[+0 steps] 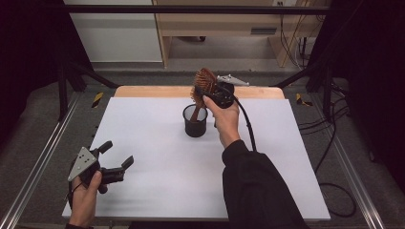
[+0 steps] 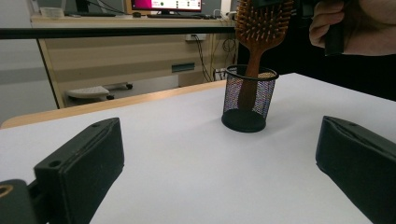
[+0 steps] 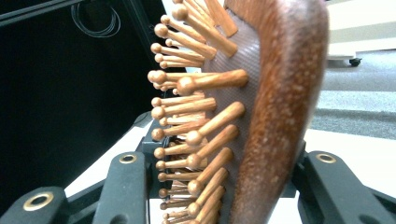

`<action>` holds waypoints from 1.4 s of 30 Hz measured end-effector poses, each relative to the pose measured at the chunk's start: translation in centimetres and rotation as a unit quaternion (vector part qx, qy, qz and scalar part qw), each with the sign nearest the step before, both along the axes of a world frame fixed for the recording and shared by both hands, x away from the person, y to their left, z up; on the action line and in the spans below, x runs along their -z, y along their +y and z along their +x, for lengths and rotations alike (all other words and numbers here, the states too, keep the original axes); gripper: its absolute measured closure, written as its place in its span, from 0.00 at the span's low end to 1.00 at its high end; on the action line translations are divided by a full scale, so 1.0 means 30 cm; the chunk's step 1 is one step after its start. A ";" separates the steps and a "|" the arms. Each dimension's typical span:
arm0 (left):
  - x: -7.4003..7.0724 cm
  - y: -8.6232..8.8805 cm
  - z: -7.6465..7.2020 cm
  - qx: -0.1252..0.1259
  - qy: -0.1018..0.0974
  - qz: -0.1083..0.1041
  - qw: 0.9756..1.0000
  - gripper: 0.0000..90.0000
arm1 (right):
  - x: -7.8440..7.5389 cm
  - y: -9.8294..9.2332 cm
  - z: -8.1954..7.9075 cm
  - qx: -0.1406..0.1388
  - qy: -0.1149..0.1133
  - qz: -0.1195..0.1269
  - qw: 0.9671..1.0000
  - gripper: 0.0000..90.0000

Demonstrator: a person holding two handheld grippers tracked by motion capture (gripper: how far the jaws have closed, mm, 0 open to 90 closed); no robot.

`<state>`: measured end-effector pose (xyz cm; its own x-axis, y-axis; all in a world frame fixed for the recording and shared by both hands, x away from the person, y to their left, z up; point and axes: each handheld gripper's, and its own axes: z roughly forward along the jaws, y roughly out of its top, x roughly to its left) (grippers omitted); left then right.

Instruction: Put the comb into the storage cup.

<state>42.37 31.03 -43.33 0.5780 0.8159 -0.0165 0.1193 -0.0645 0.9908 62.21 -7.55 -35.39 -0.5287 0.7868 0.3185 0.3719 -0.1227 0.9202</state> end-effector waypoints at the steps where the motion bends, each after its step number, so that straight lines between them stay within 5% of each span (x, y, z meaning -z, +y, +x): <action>1: 0.000 0.000 0.000 0.000 0.000 0.000 1.000 0.01 | 0.004 0.000 0.000 0.001 0.002 0.002 1.000 0.58; 42: 0.002 -0.007 0.002 0.006 0.004 0.004 1.000 0.01 | 0.084 0.010 0.006 0.001 0.023 0.018 1.000 0.57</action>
<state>42.44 30.82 -43.39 0.5881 0.8087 -0.0140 0.1255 -0.0742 0.9893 62.39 -7.25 -37.92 -0.5107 0.7754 0.3713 0.4138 -0.1569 0.8967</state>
